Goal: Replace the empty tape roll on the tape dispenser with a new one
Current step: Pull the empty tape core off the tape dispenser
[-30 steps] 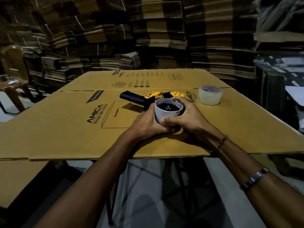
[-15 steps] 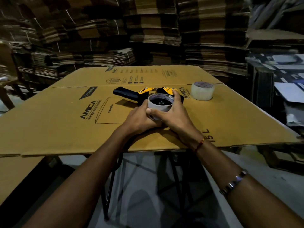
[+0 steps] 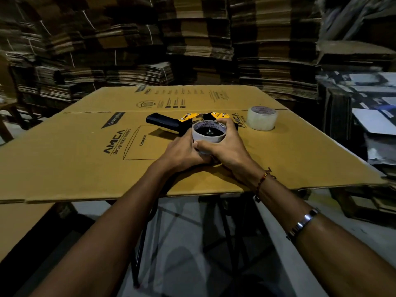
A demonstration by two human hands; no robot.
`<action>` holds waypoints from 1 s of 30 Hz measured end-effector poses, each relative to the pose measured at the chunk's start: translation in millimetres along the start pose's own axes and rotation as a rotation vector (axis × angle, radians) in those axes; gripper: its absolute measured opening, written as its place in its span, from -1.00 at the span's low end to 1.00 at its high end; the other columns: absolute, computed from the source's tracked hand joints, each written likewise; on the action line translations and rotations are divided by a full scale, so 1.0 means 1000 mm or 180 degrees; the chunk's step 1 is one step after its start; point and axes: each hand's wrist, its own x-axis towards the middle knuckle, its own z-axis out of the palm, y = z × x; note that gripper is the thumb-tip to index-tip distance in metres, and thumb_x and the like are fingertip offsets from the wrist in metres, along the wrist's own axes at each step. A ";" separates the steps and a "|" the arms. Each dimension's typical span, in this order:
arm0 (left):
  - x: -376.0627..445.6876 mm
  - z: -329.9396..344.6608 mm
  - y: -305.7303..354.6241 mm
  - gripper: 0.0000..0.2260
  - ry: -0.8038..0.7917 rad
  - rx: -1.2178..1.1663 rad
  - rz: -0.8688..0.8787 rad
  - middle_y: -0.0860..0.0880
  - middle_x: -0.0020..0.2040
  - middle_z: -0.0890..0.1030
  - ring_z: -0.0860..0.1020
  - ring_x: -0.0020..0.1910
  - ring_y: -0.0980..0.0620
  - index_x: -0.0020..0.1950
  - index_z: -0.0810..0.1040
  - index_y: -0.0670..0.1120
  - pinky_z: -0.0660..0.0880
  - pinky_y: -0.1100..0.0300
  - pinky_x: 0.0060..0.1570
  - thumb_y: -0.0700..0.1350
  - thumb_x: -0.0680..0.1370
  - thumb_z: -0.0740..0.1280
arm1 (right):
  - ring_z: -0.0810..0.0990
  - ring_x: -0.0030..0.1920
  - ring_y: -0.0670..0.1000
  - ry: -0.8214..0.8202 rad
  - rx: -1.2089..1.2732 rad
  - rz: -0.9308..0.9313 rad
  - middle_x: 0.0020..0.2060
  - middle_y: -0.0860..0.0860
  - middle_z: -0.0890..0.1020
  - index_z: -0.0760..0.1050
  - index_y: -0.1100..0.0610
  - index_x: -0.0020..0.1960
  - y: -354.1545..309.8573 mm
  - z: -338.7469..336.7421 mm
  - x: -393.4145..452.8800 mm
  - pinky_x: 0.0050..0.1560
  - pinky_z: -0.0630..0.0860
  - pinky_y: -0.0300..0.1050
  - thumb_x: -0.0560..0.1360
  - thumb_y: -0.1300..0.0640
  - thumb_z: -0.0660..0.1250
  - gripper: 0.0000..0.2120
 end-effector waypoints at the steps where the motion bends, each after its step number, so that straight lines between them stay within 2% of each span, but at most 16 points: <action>1: 0.000 0.000 0.000 -0.04 0.0011 -0.0013 -0.0017 0.05 0.34 0.54 0.52 0.28 -0.04 0.51 0.23 0.10 0.47 -0.07 0.27 0.33 0.16 0.43 | 0.60 0.17 -0.04 0.0015 -0.0040 -0.0004 0.15 -0.08 0.60 0.31 -0.10 0.29 0.001 0.000 0.001 0.17 0.61 0.08 0.11 -0.13 0.60 -0.16; 6: 0.003 0.004 -0.001 -0.03 0.0058 -0.0086 -0.0007 0.04 0.36 0.54 0.51 0.30 -0.06 0.52 0.23 0.10 0.46 -0.09 0.28 0.35 0.15 0.42 | 0.60 0.16 -0.07 0.0118 -0.0305 -0.0123 0.15 -0.09 0.59 0.30 -0.14 0.27 0.001 -0.001 0.000 0.18 0.60 0.03 0.14 -0.10 0.59 -0.21; 10: 0.005 0.006 -0.005 -0.02 0.0107 -0.0023 0.0040 0.04 0.36 0.53 0.51 0.30 -0.08 0.53 0.22 0.10 0.46 -0.11 0.26 0.36 0.15 0.40 | 0.58 0.19 -0.06 0.0059 -0.0459 -0.0285 0.18 -0.06 0.58 0.29 -0.04 0.34 -0.003 -0.004 -0.002 0.22 0.57 -0.01 0.20 -0.07 0.61 -0.19; 15: 0.005 0.006 -0.004 -0.02 0.0174 0.0099 -0.0058 0.05 0.30 0.57 0.53 0.25 -0.09 0.50 0.22 0.15 0.47 -0.09 0.23 0.42 0.14 0.41 | 0.61 0.15 -0.02 -0.0163 -0.0272 -0.0024 0.19 -0.03 0.58 0.35 -0.02 0.32 -0.004 -0.011 0.005 0.18 0.61 0.06 0.21 -0.12 0.61 -0.23; 19: 0.003 0.006 -0.003 -0.05 0.0167 0.0068 -0.0023 0.09 0.28 0.57 0.54 0.23 -0.04 0.50 0.21 0.16 0.47 -0.04 0.22 0.38 0.19 0.47 | 0.66 0.11 0.00 -0.0178 -0.0116 0.0133 0.16 0.00 0.62 0.39 0.03 0.30 -0.005 -0.013 0.009 0.16 0.62 0.10 0.19 -0.11 0.62 -0.23; 21: 0.003 0.005 -0.003 -0.06 0.0145 0.0047 -0.0003 0.10 0.29 0.56 0.54 0.24 -0.02 0.50 0.22 0.17 0.47 -0.05 0.23 0.36 0.20 0.49 | 0.64 0.11 -0.02 -0.0192 -0.0332 0.0039 0.14 -0.02 0.62 0.37 0.01 0.30 -0.008 -0.012 0.006 0.16 0.62 0.09 0.20 -0.10 0.61 -0.24; 25: 0.000 0.001 -0.005 -0.05 0.0101 -0.0055 0.0029 0.13 0.33 0.54 0.51 0.29 -0.01 0.50 0.22 0.19 0.44 -0.10 0.29 0.33 0.17 0.49 | 0.57 0.16 -0.06 0.0038 -0.1191 -0.0439 0.18 -0.09 0.59 0.32 -0.03 0.36 -0.014 -0.006 -0.004 0.14 0.57 -0.07 0.22 -0.17 0.58 -0.19; 30: 0.000 0.002 -0.001 -0.12 0.0059 0.0002 0.0057 0.08 0.31 0.55 0.53 0.25 -0.02 0.50 0.23 0.15 0.48 -0.01 0.23 0.30 0.26 0.51 | 0.64 0.09 0.00 0.0073 -0.0662 0.0000 0.13 -0.03 0.63 0.40 -0.02 0.28 -0.015 -0.010 0.003 0.09 0.64 0.09 0.12 -0.26 0.56 -0.18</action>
